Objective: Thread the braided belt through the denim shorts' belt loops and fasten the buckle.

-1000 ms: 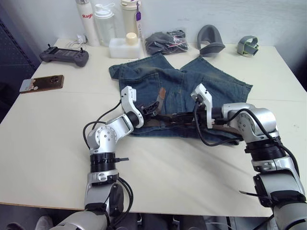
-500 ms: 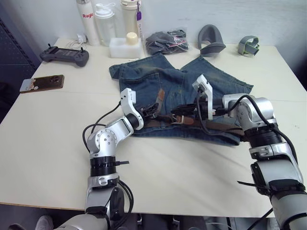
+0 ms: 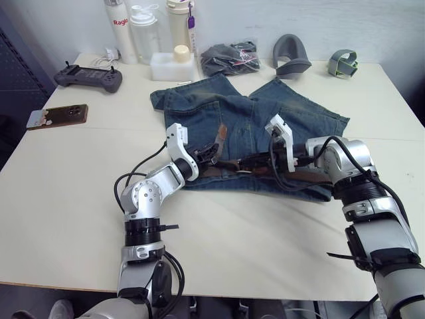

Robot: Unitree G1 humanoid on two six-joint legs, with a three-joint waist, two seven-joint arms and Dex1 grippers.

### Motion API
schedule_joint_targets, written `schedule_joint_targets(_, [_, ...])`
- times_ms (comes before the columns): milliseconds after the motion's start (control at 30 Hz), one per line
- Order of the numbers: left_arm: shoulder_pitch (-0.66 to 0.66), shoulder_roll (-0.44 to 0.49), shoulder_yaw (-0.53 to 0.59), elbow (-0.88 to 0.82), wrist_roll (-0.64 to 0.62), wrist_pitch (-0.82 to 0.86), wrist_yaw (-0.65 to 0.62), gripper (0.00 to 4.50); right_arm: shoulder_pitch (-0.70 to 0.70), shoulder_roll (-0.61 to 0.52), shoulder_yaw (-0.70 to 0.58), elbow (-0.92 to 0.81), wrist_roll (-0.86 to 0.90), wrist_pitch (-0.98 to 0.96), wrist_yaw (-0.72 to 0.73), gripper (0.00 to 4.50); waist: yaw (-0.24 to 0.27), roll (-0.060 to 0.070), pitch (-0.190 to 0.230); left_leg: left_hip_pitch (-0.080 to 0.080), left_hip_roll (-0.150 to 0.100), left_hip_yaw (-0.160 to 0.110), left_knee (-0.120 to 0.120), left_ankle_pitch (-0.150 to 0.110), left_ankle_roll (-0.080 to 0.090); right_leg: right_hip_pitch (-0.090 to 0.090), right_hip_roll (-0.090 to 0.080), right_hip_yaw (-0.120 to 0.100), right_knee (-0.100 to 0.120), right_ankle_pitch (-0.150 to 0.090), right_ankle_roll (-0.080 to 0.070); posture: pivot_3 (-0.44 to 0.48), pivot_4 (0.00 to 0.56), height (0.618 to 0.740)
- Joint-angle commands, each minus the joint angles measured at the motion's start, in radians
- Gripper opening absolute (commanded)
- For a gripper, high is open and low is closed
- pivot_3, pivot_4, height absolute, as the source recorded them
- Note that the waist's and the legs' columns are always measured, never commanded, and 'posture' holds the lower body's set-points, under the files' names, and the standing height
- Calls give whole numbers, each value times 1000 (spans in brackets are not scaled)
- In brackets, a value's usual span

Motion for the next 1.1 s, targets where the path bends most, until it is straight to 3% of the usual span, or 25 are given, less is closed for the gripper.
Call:
schedule_joint_targets(33, [4,-1,-8,-31,-14,-11,3,0,1,-10,41,5,-36,1,28,26,0,0,0,0,0,0,0,0,0,0,0,0,0,0,0,0,150,648])
schedule_joint_targets(433, [-10,-7,-16,-22,-14,-22,-3,0,3,11,176,52,-178,-4,6,26,0,0,0,2,0,0,-1,0,-1,2,0,0,-1,0,0,0,150,648])
schedule_joint_targets(733, [-134,-7,-119,-30,-31,-85,-139,0,71,33,222,56,-246,-49,4,26,0,-3,-5,19,0,-1,-6,-3,-6,19,0,-1,-8,0,0,0,150,648])
schedule_joint_targets(1000, [-386,6,-100,292,-8,-215,-287,0,145,26,236,24,-265,-62,1,26,-1,-4,-8,20,1,-1,-9,-3,-6,19,1,-1,-9,0,0,0,150,648])
schedule_joint_targets(1100, [-551,7,-78,498,-6,-283,-364,0,211,13,254,-58,-270,-65,-26,26,5,-5,-9,19,1,-2,-8,-3,-6,19,1,-3,-11,0,0,0,150,648])
